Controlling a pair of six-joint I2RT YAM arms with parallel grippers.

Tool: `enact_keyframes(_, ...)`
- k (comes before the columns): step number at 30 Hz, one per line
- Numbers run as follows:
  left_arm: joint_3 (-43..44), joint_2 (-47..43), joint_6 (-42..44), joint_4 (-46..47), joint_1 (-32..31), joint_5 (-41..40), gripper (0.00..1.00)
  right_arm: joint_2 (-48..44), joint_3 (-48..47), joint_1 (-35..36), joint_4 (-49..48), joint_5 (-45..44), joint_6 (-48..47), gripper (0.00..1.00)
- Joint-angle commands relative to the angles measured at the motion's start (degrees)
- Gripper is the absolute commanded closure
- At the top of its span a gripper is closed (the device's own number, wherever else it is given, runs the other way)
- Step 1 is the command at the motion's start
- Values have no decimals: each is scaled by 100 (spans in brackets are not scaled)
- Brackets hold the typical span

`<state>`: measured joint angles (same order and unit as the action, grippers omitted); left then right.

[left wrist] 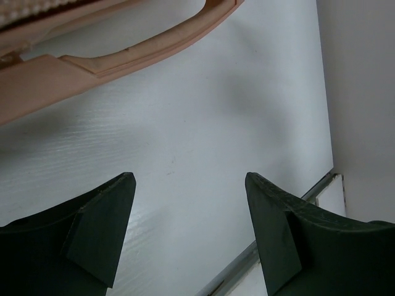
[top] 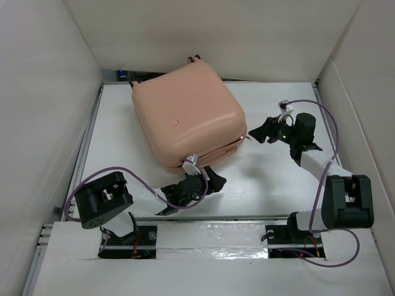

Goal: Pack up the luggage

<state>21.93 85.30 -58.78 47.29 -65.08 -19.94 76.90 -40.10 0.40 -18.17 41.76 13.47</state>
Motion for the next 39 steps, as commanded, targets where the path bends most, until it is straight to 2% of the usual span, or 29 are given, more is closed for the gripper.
enact_keyframes(1, -40, -233, -238, 140, 214, -299, 31, 447, -262, -75, -667, 963, 5, 31)
enact_keyframes(7, -163, -215, -353, 500, 452, -186, 31, 1326, -516, -23, -1083, 1580, 270, 37)
enact_keyframes(14, -435, -373, -450, 615, 575, -177, 31, 1450, -613, 258, -1180, 1634, 287, 47)
enact_keyframes(19, -610, -505, -694, 527, 628, -141, 31, 1679, -894, 363, -900, 1818, 331, 49)
enact_keyframes(24, -857, -645, -1073, 650, 628, -27, 31, 1301, -499, 548, -679, 1450, 130, 46)
enact_keyframes(28, -1138, -891, -1284, 703, 575, -281, 30, 1283, -350, 619, -538, 1178, 24, 46)
enact_keyframes(31, -1156, -1216, -1364, 361, 575, -518, 30, 1380, -411, 741, -459, 1221, -2, 48)
enact_keyframes(35, -1148, -1594, -1504, -130, 575, -730, 31, 1187, -271, 909, -380, 1072, -82, 53)
enact_keyframes(37, -1104, -1674, -1531, -220, 627, -756, 31, 1108, -201, 970, -459, 1062, -38, 62)
enact_keyframes(38, -1051, -1709, -1513, -237, 628, -800, 31, 1081, -209, 970, -459, 1045, -29, 70)
enact_keyframes(39, -999, -1709, -1487, -272, 628, -835, 31, 1072, -209, 970, -433, 1045, -47, 71)
